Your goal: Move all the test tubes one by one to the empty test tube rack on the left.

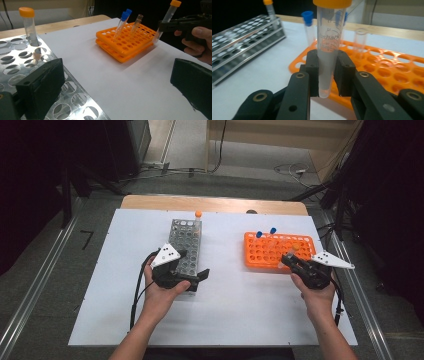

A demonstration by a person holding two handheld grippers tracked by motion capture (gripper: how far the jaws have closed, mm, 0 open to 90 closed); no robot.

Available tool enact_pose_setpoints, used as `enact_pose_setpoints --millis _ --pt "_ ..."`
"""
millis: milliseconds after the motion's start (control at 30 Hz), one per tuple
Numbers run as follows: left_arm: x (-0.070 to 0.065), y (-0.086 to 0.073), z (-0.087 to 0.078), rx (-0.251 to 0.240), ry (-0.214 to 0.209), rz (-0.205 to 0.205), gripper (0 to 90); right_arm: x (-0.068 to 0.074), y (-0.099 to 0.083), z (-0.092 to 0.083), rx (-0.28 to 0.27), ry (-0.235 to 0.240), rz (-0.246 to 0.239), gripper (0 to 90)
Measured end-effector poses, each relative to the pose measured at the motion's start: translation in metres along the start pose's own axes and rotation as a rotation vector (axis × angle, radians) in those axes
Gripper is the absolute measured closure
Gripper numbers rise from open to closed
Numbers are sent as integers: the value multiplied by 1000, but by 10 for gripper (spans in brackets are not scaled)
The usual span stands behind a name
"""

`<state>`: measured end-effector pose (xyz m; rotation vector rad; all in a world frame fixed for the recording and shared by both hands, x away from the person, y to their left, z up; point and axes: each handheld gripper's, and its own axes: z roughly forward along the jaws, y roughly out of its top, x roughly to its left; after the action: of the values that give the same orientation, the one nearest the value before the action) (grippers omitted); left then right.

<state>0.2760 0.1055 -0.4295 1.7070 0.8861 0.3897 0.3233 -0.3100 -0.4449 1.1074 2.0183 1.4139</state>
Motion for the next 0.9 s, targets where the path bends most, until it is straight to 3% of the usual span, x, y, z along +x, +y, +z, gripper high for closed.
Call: enact_pose_setpoints --millis 533,900 --pt "-10 3 2 -6 -27 15 0 55 -1 0 15 203 -63 733" --pt "-19 3 6 0 -59 27 0 81 -2 10 39 280 -104 733"
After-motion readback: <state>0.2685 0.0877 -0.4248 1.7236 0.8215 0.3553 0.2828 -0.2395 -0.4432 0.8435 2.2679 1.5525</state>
